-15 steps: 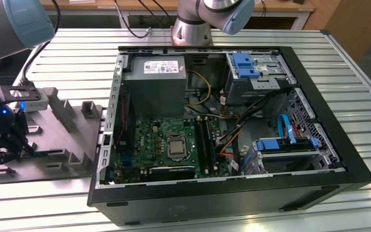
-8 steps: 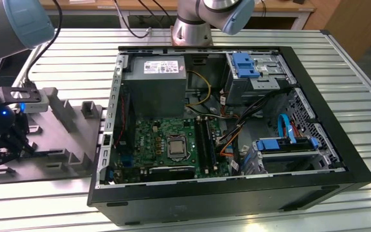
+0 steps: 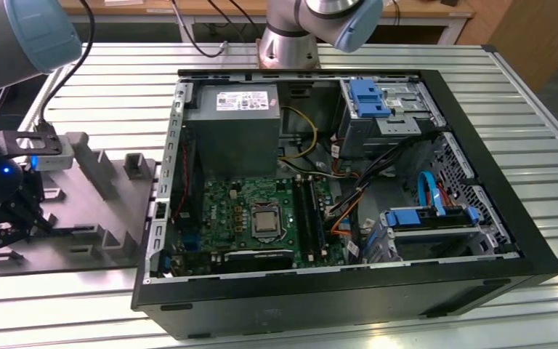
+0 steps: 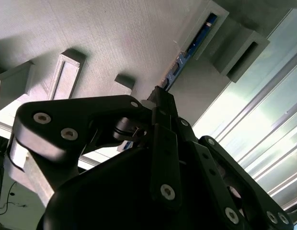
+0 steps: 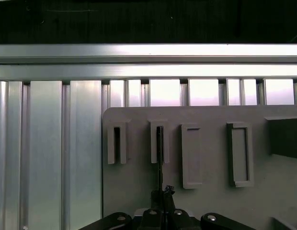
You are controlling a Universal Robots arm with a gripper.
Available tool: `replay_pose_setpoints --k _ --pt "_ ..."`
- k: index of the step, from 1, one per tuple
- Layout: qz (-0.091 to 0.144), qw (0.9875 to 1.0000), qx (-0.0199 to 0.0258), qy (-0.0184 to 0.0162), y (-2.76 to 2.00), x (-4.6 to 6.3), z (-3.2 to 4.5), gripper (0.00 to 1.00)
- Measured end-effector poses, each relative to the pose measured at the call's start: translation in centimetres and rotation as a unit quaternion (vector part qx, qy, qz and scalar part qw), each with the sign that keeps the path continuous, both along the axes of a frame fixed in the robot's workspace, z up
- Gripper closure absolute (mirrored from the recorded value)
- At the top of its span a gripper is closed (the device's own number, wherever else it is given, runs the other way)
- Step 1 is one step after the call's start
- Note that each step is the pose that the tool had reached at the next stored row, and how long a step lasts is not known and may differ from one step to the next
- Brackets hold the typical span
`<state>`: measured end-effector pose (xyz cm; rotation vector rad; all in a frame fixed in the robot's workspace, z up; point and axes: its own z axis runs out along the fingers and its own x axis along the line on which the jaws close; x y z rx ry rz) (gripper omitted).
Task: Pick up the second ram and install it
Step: 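Pick up the second ram and move it above second insertion slot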
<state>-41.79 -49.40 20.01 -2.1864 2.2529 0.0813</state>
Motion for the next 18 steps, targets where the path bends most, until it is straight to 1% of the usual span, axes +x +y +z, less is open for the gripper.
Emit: replay_pose_setpoints --k 5,9,14,18 --pt "0.0 1.0 0.0 -0.0001 0.0 0.0 0.01 0.89" --pt "0.0 1.0 0.0 0.0 0.0 -0.01 0.39 0.89" --pt "0.0 1.0 0.0 0.0 0.0 0.0 0.43 0.89" --pt "0.0 1.0 0.0 0.0 0.0 -0.01 0.64 0.89"
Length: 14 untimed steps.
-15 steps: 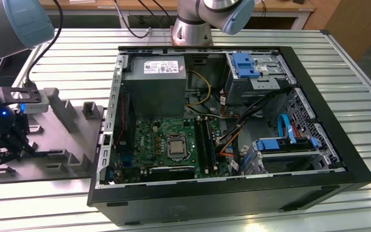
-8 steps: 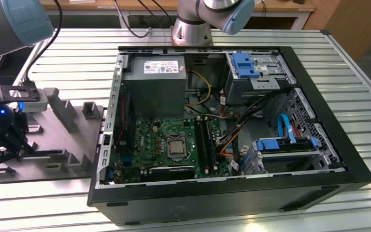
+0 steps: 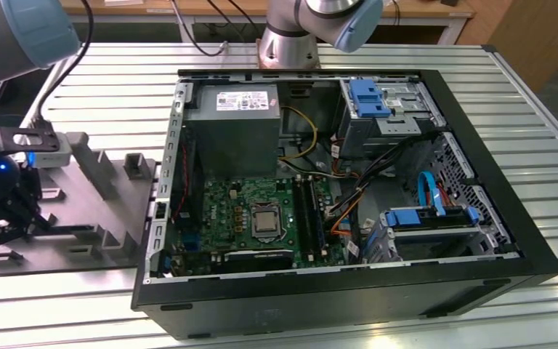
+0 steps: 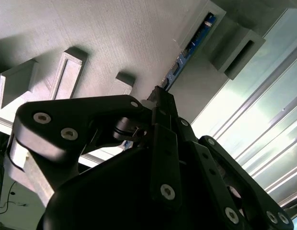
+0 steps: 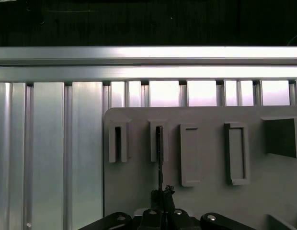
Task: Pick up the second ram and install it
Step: 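Pick up the second ram and move it above second insertion slot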
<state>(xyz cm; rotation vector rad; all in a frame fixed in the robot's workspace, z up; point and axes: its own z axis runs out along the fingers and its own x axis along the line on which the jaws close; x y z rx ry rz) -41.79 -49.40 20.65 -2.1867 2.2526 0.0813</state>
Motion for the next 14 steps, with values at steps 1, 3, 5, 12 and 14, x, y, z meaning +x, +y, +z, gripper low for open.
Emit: replay_pose_setpoints --k 1,3,5,12,14 --pt "0.0 1.0 0.0 0.0 0.0 0.0 0.08 0.89" --pt "0.0 1.0 0.0 0.0 0.0 0.0 0.19 0.89" --pt "0.001 1.0 0.0001 -0.0001 0.0 0.01 0.27 0.89" --pt "0.005 1.0 0.0 0.0 0.0 0.0 0.35 0.89" --pt "0.006 1.0 0.0 0.0001 0.0 0.0 0.41 0.89"
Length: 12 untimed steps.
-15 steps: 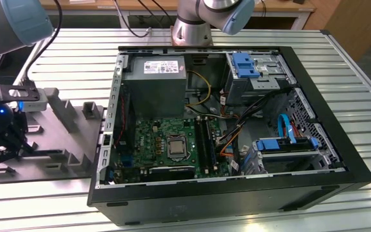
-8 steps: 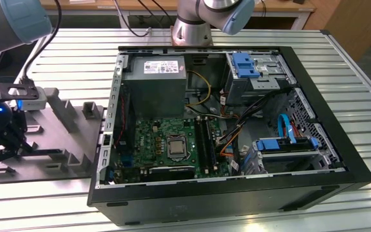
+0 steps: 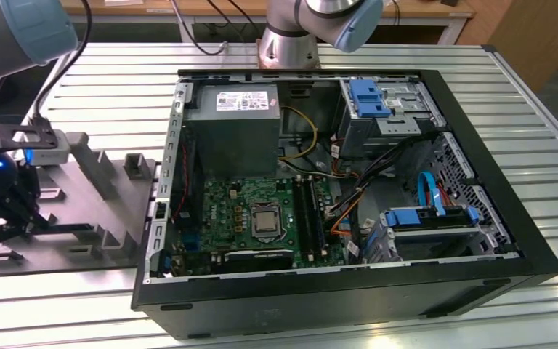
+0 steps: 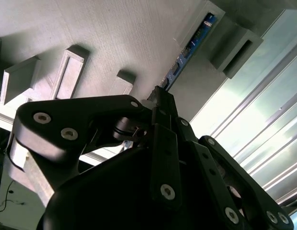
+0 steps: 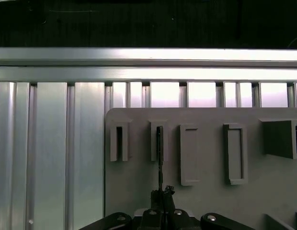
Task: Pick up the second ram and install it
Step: 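Pick up the second ram and move it above second insertion slot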
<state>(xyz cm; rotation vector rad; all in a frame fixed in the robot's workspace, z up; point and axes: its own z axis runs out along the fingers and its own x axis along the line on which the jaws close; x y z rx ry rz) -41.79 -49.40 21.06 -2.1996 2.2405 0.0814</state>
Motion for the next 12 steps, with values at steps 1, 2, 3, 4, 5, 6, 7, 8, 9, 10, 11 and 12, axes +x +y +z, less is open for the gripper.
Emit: replay_pose_setpoints --k 1,2,3,4,5,6,7,8,9,10,11,12 --pt "0.0 1.0 -0.0001 0.0 0.0 0.0 0.05 0.89" --pt "0.0 1.0 0.0 0.0 0.0 0.0 0.09 0.89" --pt "0.0 1.0 0.0 0.0 0.0 0.0 0.15 0.89" --pt "0.0 1.0 0.0 0.0 0.0 0.0 0.22 0.89" --pt "0.0 1.0 0.0 0.0 0.0 0.0 0.3 0.89" --pt "0.0 1.0 0.0001 -0.0001 0.0 0.0 0.4 0.89" --pt "0.0 1.0 0.0001 0.0 0.0 0.0 0.51 0.89" --pt "0.0 1.0 0.0003 -0.0001 0.0 0.0 0.61 0.89" --pt "0.0 1.0 0.0003 -0.0001 0.0 0.0 0.75 0.89" --pt "0.0 1.0 0.0005 -0.0001 0.0 0.0 0.87 0.89" --pt "0.0 1.0 0.0005 -0.0001 0.0 0.0 0.99 0.89" --pt "0.0 1.0 0.0005 -0.0001 0.0 0.0 1.14 0.89"
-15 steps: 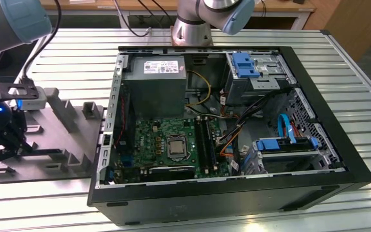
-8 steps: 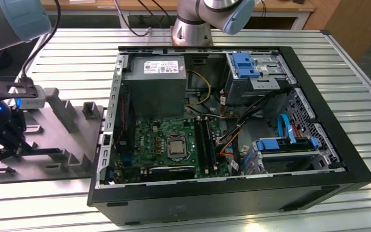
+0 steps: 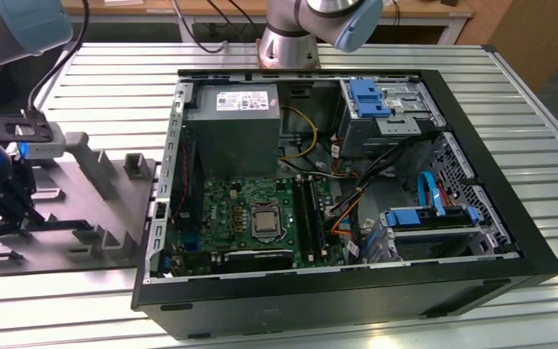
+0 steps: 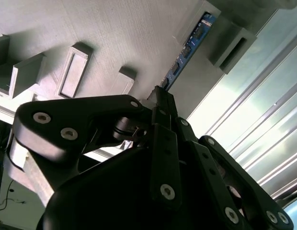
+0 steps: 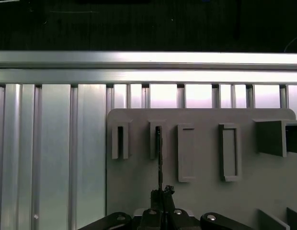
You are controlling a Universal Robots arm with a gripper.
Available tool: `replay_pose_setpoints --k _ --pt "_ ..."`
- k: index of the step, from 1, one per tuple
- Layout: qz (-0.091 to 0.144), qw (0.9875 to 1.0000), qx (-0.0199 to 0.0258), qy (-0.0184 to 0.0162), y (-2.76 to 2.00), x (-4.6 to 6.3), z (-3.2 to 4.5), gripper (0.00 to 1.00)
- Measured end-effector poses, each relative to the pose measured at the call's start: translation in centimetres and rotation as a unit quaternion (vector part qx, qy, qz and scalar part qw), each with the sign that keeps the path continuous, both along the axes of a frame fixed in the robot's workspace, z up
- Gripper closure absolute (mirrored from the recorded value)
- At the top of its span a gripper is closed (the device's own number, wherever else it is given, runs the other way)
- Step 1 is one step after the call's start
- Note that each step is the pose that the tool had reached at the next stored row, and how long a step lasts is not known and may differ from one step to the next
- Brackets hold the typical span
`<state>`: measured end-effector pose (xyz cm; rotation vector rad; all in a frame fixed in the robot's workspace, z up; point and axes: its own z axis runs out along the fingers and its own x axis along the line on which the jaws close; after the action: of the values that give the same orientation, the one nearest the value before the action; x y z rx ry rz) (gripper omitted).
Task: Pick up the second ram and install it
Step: 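Pick up the second ram and move it above second insertion slot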
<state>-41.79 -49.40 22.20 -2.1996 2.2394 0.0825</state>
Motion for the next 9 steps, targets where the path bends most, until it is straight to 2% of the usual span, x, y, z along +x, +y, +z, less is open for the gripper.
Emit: replay_pose_setpoints --k 9 --pt "0.0 1.0 0.0007 0.0 0.0 0.0 1.36 0.89"
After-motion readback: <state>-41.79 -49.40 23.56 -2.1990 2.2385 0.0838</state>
